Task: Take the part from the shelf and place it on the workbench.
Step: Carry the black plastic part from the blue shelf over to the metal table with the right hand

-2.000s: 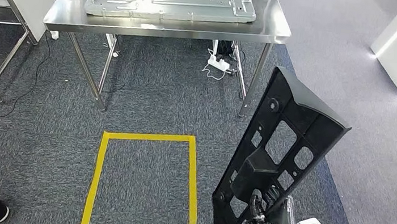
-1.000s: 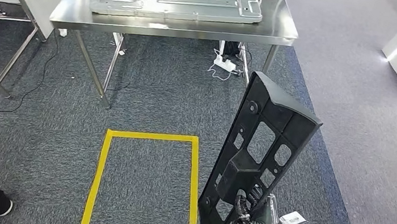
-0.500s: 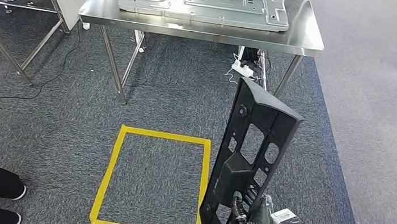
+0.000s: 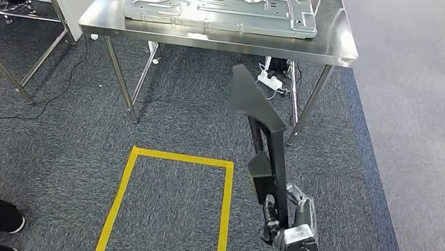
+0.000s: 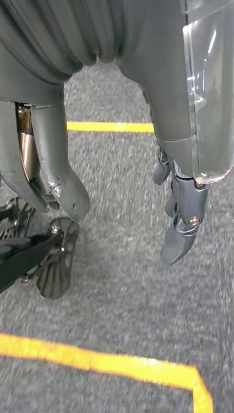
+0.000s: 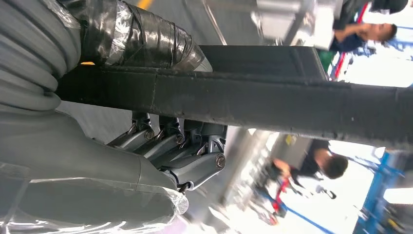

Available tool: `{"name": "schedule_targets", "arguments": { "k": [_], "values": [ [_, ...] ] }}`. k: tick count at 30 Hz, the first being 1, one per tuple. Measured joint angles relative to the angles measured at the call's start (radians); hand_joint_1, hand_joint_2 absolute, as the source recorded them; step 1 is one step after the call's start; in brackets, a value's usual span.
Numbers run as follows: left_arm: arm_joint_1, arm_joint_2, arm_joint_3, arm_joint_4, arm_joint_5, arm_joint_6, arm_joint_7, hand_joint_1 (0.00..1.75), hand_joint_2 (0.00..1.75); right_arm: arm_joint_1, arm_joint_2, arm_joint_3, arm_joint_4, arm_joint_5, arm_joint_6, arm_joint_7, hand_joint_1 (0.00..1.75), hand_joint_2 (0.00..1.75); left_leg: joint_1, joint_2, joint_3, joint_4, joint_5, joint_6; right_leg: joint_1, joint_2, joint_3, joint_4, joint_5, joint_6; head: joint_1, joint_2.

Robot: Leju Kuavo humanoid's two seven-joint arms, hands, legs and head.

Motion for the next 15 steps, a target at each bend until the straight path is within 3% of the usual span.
{"name": "schedule_targets", "arguments": {
  "k": [2, 5, 7, 9, 11, 12, 13, 15],
  "values": [
    [-0.001, 0.000, 0.003, 0.001, -0.005, -0.004, 0.002, 0.00, 1.75, -0.028, 0.001, -0.004, 0.002, 0.035, -0.023, 0.021, 1.75, 1.75, -0.007, 0.002, 0.022, -0.046, -0.002, 0.013, 0.001, -0.001, 0.010, -0.003, -0.009, 0.012, 0.000, 0.000],
    [-0.002, -0.001, 0.010, 0.001, -0.017, -0.009, 0.005, 0.00, 1.75, -0.074, 0.004, -0.006, 0.016, 0.115, -0.061, 0.070, 1.75, 1.75, -0.004, 0.000, 0.051, -0.072, -0.013, 0.032, 0.001, 0.000, 0.003, 0.040, 0.011, 0.031, 0.000, 0.000],
    [-0.003, -0.002, 0.015, 0.001, -0.021, -0.012, 0.006, 0.00, 1.75, -0.105, 0.006, -0.006, 0.031, 0.150, -0.077, 0.088, 1.75, 1.75, 0.001, -0.001, 0.083, -0.089, -0.021, 0.043, -0.002, 0.002, -0.061, 0.141, 0.016, 0.039, 0.000, 0.000],
    [-0.005, -0.002, 0.019, 0.001, -0.024, -0.013, 0.007, 0.00, 1.75, -0.123, 0.007, -0.007, 0.046, 0.175, -0.088, 0.098, 1.75, 1.75, 0.001, -0.004, 0.107, -0.095, -0.037, 0.048, -0.005, 0.003, -0.151, 0.247, -0.025, 0.047, 0.000, 0.000],
    [-0.004, -0.002, 0.020, 0.002, -0.031, -0.017, 0.009, 0.00, 1.75, -0.137, 0.008, -0.006, 0.063, 0.228, -0.097, 0.115, 1.75, 1.75, 0.002, -0.011, 0.136, -0.096, -0.061, 0.045, -0.009, 0.003, -0.215, 0.277, -0.078, 0.053, 0.000, 0.000],
    [-0.004, -0.002, 0.020, 0.002, -0.035, -0.019, 0.010, 0.00, 1.75, -0.148, 0.009, -0.005, 0.074, 0.265, -0.098, 0.128, 1.75, 1.75, 0.003, -0.013, 0.154, -0.096, -0.075, 0.042, -0.010, 0.002, -0.228, 0.253, -0.081, 0.054, 0.000, 0.000],
    [-0.003, -0.002, 0.021, 0.003, -0.039, -0.021, 0.011, 0.00, 1.75, -0.160, 0.009, -0.004, 0.087, 0.303, -0.097, 0.143, 1.75, 1.75, 0.004, -0.015, 0.173, -0.096, -0.091, 0.039, -0.011, 0.002, -0.230, 0.207, -0.054, 0.053, 0.000, 0.000],
    [-0.003, -0.002, 0.021, 0.006, -0.045, -0.024, 0.011, 0.00, 1.75, -0.188, 0.009, -0.001, 0.117, 0.369, -0.086, 0.172, 1.75, 1.75, 0.005, -0.016, 0.206, -0.095, -0.122, 0.031, -0.011, 0.001, -0.224, 0.096, 0.075, 0.046, 0.000, 0.000]
  ]
}}
